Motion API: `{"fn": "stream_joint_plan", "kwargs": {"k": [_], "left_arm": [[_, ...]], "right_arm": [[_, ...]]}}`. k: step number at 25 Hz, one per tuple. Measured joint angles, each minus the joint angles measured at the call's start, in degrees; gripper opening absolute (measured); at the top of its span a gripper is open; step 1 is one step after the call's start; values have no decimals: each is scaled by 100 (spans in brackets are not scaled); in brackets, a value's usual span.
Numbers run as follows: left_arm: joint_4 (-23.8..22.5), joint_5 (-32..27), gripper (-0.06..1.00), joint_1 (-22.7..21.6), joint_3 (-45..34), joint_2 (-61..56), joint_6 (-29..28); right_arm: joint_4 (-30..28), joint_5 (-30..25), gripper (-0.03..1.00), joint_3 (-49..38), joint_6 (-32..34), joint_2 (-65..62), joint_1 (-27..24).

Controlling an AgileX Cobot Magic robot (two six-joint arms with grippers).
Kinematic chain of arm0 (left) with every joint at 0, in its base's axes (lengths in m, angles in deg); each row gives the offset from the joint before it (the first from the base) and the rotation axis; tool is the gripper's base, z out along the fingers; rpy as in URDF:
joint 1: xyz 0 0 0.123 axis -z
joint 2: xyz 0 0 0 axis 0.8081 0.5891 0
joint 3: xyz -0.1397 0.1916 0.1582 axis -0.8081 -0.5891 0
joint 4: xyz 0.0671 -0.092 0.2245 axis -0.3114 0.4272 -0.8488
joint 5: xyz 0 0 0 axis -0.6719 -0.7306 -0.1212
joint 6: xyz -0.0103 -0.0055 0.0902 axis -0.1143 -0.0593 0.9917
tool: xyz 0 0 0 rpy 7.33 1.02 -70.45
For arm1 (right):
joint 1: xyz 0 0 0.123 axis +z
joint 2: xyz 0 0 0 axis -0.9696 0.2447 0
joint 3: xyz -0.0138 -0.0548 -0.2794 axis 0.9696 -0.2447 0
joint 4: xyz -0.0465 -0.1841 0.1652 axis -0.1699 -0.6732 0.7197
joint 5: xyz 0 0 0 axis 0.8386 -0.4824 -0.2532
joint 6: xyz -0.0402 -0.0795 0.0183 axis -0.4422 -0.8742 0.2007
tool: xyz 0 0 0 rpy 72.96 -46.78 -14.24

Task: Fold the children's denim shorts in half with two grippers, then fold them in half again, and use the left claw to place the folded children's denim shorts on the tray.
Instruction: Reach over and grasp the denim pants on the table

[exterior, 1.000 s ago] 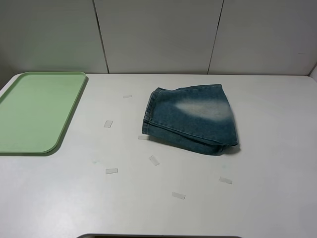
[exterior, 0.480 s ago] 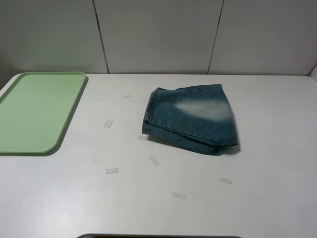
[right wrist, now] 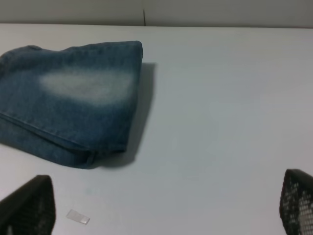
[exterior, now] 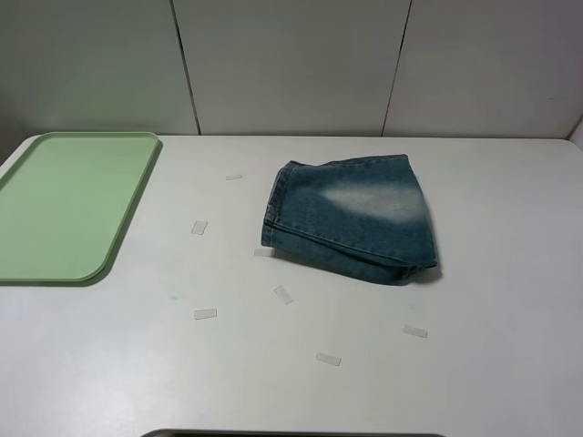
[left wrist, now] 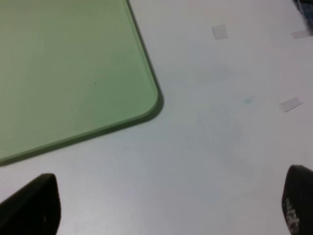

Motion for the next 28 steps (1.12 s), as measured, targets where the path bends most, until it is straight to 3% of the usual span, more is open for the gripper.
{"fn": "stream_joint_plan", "kwargs": {"k": [11,18,23,28], "left_arm": [[161,-1,90,0,0,0,0],[1629,110,90,0,0,0,-166],[1875,576,90,0,0,478,-923],[2216,1390,89,0,0,1867,-1100]], "right_arm": [[0,0,69,0,0,0,0],[0,5,69,0,0,0,0],[0,5,69,0,0,0,0],[0,5,69,0,0,0,0]]}}
